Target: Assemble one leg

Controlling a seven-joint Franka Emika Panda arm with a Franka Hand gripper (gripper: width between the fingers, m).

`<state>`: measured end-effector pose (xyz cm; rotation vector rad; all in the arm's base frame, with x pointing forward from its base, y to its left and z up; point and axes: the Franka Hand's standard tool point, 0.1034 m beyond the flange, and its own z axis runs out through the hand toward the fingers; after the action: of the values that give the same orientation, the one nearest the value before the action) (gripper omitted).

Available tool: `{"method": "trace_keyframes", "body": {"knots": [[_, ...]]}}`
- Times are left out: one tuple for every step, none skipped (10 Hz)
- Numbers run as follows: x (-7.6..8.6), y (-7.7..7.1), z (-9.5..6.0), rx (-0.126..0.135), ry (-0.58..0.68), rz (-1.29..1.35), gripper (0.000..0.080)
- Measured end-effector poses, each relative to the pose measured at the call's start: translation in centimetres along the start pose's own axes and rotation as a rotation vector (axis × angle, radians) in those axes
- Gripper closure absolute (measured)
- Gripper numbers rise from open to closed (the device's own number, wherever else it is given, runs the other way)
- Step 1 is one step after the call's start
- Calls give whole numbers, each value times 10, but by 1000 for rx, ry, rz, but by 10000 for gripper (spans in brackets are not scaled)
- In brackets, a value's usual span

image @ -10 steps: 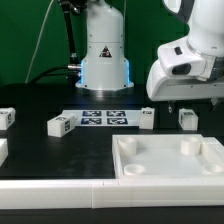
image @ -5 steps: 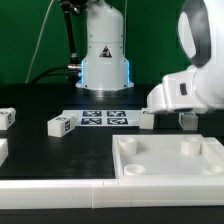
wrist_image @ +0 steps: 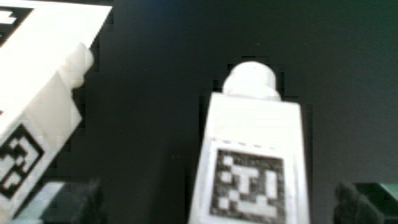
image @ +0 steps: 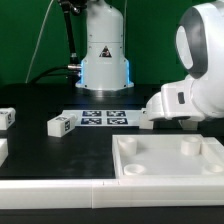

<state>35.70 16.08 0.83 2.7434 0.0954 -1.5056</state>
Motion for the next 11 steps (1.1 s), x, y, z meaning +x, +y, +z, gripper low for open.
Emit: {"method": "trace_keyframes", "body": {"knots": [[0,-1,1,-4,-2,-2,150],[-1,-2,2,-7,-3,-3,150],[-1,-3,2,-8,-2,-5,150],[-1,-3,2,-8,-2,-6,301],[-1,-3,2,-8,-2,-6,301],[-1,-3,2,-8,-2,-6,450],[-1,-3,2,-8,-3,-6,511],[-1,-3,2,-8,-2,-6,511],[-1,-3,2,-8,-2,-6,511],[-1,-3,2,-8,-2,-6,511],[-1,-3,2,-8,-2,-6,511]]}}
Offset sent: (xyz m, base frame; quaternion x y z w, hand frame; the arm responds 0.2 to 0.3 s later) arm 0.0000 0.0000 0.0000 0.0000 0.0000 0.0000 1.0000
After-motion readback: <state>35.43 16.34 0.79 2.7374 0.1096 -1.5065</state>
